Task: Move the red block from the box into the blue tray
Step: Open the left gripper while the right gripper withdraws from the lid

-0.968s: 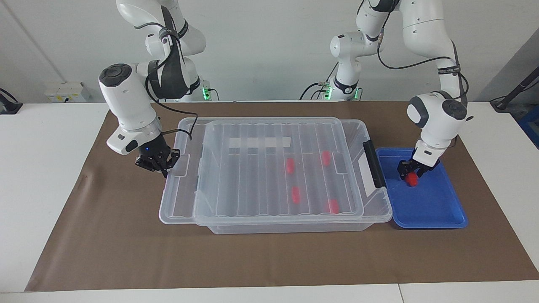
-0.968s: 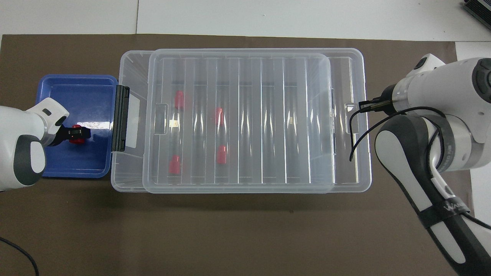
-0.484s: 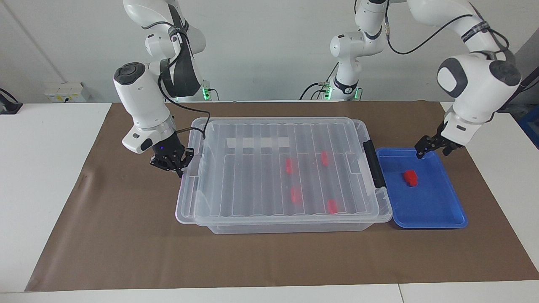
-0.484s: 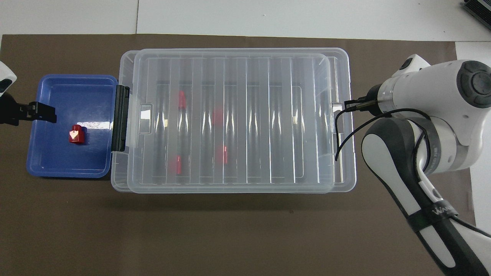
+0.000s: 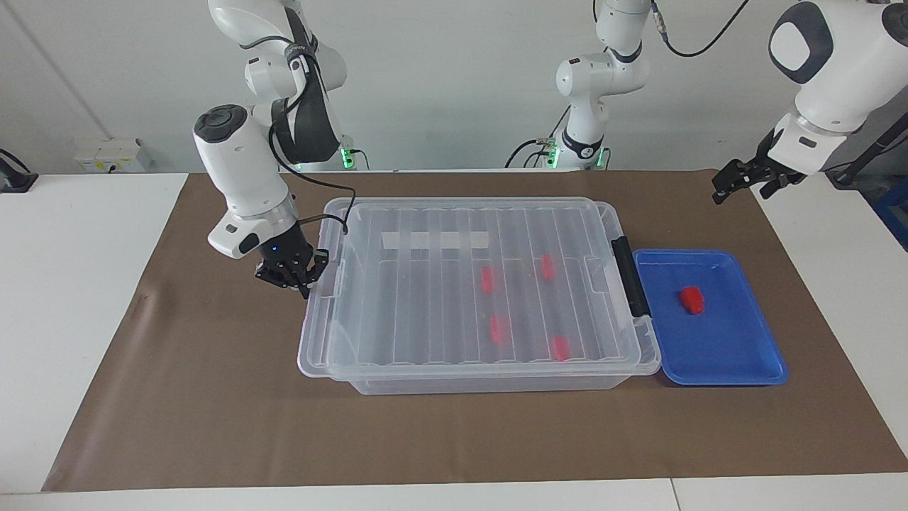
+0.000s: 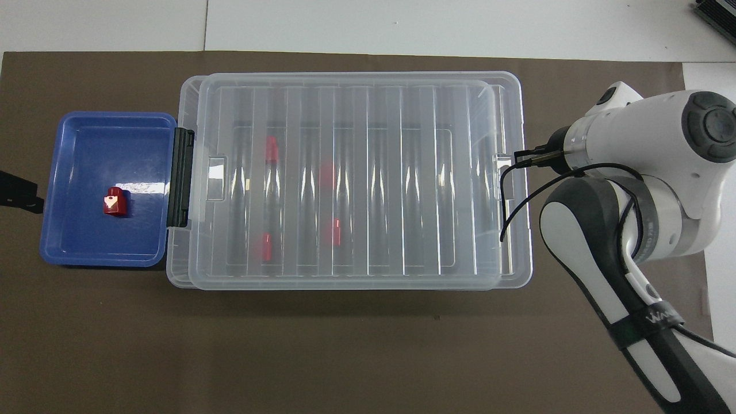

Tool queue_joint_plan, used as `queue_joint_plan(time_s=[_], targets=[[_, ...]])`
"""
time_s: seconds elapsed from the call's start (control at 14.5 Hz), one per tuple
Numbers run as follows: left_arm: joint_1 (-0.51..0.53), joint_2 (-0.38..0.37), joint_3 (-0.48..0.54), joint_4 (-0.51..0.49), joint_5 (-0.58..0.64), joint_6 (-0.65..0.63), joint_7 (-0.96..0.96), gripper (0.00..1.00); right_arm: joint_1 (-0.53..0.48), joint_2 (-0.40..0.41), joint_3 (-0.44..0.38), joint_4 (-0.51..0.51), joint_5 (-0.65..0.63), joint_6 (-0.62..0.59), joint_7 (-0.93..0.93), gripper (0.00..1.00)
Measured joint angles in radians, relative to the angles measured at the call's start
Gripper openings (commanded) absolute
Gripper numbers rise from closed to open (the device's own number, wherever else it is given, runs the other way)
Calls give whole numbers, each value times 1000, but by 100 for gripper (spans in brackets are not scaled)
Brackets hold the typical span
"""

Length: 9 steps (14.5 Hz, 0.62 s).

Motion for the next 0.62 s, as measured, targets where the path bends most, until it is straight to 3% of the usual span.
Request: queue_joint_plan(time_s=[0.28, 0.62], targets=[[-96, -1, -10, 20, -5, -62, -107, 100, 2, 1, 0, 0, 7, 0, 0, 0], [-114, -1, -9, 20, -5, -70, -121, 100, 8, 2, 0, -1, 53, 3, -1, 0]])
